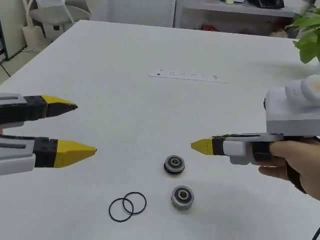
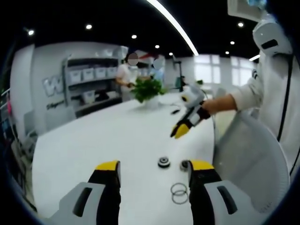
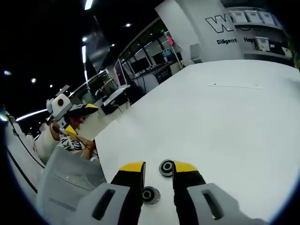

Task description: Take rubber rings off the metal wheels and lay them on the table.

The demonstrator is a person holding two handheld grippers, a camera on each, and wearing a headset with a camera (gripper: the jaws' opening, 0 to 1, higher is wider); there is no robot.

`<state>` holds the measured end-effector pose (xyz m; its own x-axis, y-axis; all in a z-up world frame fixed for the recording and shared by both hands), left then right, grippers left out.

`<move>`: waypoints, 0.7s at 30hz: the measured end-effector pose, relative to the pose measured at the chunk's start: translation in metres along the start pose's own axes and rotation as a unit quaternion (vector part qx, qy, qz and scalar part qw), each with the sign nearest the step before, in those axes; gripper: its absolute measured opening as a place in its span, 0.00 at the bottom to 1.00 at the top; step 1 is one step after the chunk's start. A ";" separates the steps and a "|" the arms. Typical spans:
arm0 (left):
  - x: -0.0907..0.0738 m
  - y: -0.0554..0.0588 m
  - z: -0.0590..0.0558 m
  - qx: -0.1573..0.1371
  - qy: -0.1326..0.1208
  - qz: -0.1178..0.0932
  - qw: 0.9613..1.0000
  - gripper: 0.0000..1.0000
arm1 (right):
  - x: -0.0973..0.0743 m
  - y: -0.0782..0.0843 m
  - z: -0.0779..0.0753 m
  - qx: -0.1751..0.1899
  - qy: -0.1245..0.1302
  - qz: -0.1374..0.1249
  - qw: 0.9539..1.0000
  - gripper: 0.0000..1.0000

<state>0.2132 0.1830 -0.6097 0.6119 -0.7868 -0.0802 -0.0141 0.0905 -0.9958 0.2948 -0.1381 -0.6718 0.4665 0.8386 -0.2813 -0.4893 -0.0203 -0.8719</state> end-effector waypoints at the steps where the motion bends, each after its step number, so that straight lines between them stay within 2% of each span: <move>1: 0.003 -0.001 0.001 0.001 0.001 -0.002 1.000 0.59 | -0.003 0.001 -0.004 -0.003 0.002 0.000 1.000 0.22; 6: 0.030 -0.007 0.006 0.004 0.010 -0.015 1.000 0.58 | -0.006 0.003 -0.013 -0.031 -0.002 0.007 0.999 0.24; 11: 0.057 -0.003 0.010 -0.005 0.026 -0.019 0.999 0.57 | 0.002 0.011 -0.016 -0.076 -0.014 0.029 0.997 0.26; 14: 0.076 0.004 0.010 -0.008 0.036 -0.017 0.999 0.56 | 0.012 0.019 -0.018 -0.086 -0.023 0.045 0.995 0.27; 21: 0.116 0.031 0.010 -0.002 0.057 0.012 0.998 0.53 | 0.033 0.028 -0.021 -0.101 -0.040 0.067 0.992 0.27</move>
<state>0.2920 0.1009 -0.6499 0.5177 -0.8488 -0.1074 -0.0307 0.1071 -0.9938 0.3119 -0.1229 -0.7141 0.3434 0.8618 -0.3734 -0.3814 -0.2354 -0.8939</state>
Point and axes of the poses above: the centre of the closed fingertips' face, and the gripper's own axes: x roughly forward along the fingers, z roughly to its left, y roughly out of its underside, the point moved 10 cm from there along -x, roughly backward along the fingers, and after that the axes turned 14 degrees about -z, right-handed, at the moved point
